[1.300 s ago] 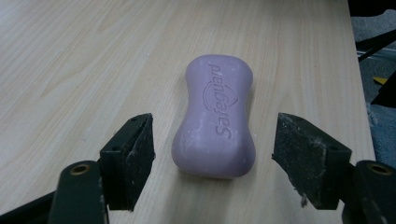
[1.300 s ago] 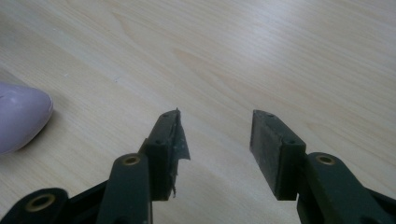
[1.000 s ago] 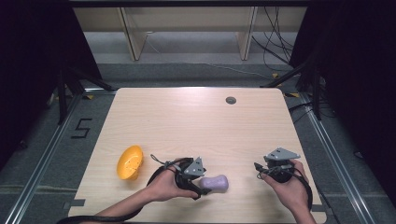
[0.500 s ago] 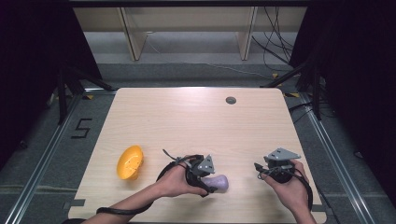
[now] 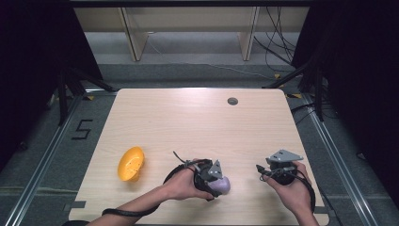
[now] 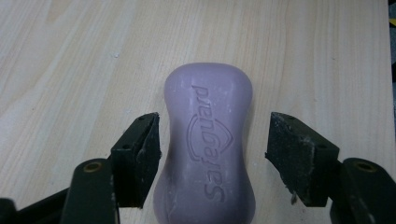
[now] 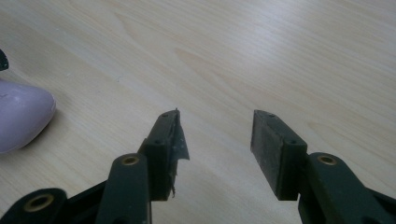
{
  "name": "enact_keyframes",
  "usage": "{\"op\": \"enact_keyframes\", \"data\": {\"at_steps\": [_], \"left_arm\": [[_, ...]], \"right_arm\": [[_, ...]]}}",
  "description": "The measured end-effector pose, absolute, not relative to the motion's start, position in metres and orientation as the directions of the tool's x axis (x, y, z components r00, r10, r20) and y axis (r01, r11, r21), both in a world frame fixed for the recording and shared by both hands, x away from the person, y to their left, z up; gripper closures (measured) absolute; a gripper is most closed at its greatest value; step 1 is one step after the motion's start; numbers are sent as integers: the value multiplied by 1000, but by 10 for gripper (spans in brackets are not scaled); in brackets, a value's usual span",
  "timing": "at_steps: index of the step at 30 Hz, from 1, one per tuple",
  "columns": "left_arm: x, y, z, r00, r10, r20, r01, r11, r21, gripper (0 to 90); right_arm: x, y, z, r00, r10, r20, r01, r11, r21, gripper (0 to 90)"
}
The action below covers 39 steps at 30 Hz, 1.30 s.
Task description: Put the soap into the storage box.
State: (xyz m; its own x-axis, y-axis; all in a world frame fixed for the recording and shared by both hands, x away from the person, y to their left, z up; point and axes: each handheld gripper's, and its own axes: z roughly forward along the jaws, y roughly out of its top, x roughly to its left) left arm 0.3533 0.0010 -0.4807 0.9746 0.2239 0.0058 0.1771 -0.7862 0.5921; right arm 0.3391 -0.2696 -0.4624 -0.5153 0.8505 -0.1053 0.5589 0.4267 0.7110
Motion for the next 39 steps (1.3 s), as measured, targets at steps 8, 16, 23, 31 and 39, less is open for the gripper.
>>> {"op": "enact_keyframes", "data": {"at_steps": [8, 16, 23, 31, 39], "left_arm": [[355, 2, -483, 974, 228, -3, 189, -796, 575, 371], [356, 0, -486, 975, 220, 10, 180, -822, 541, 397], [357, -2, -487, 976, 217, 17, 177, -837, 518, 406], [358, -4, -489, 975, 220, 15, 183, -846, 500, 391], [360, -5, -491, 973, 233, 4, 202, -851, 484, 413]], "right_arm": [[338, -268, -462, -512, 854, -95, 570, 420, 706, 525], [339, -270, -464, -526, 843, -112, 554, 439, 708, 522], [339, -270, -464, -528, 842, -109, 557, 440, 704, 520], [339, -270, -464, -529, 842, -108, 557, 441, 704, 518], [339, -269, -464, -530, 842, -102, 562, 439, 701, 517]]}}
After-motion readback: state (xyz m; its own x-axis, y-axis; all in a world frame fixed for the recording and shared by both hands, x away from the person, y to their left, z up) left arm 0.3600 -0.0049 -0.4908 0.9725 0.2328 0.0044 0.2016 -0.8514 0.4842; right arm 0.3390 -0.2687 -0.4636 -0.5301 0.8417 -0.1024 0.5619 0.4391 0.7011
